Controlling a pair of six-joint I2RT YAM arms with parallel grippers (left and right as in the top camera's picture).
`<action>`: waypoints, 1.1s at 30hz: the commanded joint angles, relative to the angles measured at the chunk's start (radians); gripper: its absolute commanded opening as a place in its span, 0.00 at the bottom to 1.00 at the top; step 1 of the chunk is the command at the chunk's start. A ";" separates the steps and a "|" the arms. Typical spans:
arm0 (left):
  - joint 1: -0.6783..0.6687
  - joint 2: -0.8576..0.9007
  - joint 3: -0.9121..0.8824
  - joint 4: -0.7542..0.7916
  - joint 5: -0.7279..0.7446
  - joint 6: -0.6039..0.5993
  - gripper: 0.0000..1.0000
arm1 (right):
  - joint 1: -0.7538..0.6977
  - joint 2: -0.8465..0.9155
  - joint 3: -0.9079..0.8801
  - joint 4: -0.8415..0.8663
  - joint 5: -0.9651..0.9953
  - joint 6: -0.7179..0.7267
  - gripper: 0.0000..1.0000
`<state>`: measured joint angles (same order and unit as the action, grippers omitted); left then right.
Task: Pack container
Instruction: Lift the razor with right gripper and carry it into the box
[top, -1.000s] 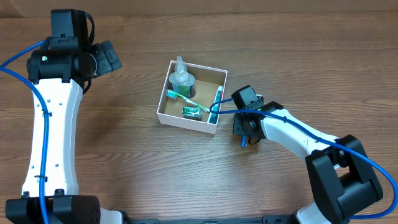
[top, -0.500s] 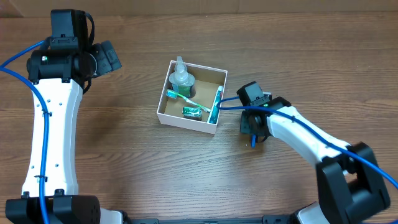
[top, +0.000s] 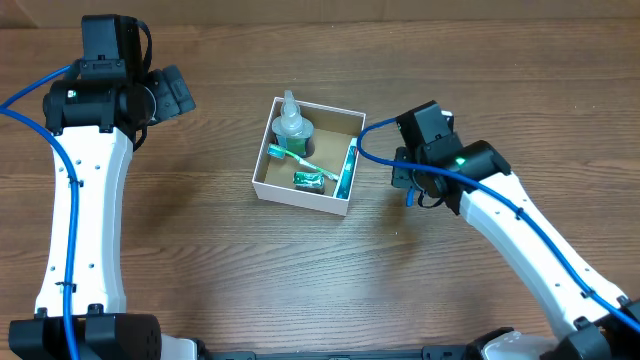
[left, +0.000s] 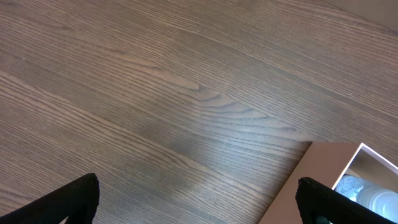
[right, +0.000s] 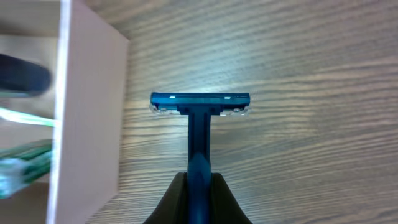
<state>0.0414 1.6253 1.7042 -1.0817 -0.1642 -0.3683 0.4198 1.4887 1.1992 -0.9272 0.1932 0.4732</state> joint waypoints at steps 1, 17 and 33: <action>0.004 -0.004 0.011 0.001 0.000 -0.021 1.00 | 0.013 -0.036 0.034 0.021 -0.051 -0.009 0.04; 0.004 -0.004 0.011 0.001 0.000 -0.021 1.00 | 0.247 -0.014 0.033 0.269 -0.068 -0.009 0.07; 0.004 -0.004 0.011 0.001 0.000 -0.021 1.00 | 0.260 0.096 0.032 0.391 -0.156 -0.111 0.87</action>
<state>0.0414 1.6253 1.7042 -1.0817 -0.1642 -0.3683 0.6750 1.5867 1.2064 -0.5293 0.1162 0.4297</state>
